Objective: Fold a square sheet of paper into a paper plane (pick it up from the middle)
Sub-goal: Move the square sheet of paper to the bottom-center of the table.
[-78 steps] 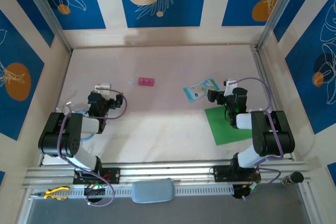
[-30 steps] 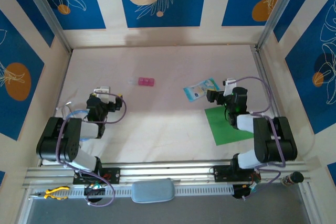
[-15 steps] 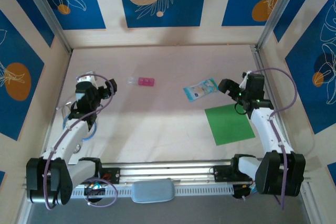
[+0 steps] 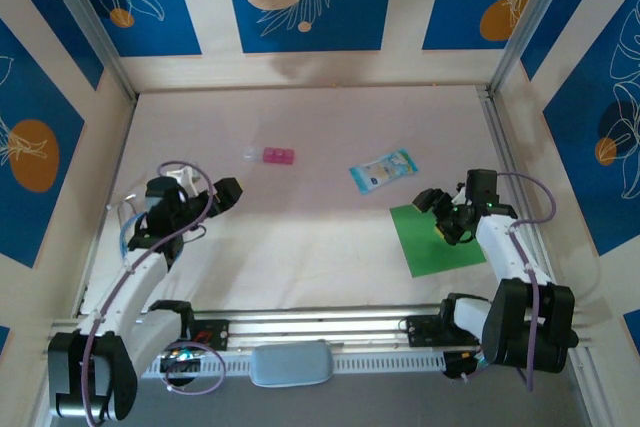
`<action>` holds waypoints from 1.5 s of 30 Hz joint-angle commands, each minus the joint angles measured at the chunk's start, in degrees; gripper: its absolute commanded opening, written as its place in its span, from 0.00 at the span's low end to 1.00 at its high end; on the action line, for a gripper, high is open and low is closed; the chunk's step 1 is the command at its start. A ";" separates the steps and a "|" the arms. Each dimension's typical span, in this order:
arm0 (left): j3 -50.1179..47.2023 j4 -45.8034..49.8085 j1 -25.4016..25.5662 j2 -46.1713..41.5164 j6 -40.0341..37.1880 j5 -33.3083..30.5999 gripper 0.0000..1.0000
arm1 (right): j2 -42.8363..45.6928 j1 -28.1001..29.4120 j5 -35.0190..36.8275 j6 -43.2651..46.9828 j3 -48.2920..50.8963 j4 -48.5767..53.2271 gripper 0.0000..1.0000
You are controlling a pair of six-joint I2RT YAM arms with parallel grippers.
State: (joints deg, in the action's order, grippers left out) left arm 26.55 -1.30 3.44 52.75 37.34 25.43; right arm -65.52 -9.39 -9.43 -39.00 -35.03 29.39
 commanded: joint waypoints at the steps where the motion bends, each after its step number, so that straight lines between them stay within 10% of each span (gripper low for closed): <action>1: -0.48 0.41 0.34 -1.08 1.33 5.10 1.00 | -1.63 0.06 -0.94 -0.99 0.94 0.58 0.85; 23: 2.93 4.53 0.30 -2.98 -0.21 5.63 1.00 | -10.08 10.56 -0.71 -12.14 2.16 -1.39 0.80; 45: 4.15 8.99 0.28 -3.79 -2.26 6.60 1.00 | -13.57 52.63 23.83 -60.53 0.79 -17.61 0.70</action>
State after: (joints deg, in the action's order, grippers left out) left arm 28.45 5.56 3.55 49.98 36.95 30.46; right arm -76.05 41.47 10.41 -93.56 -31.92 11.40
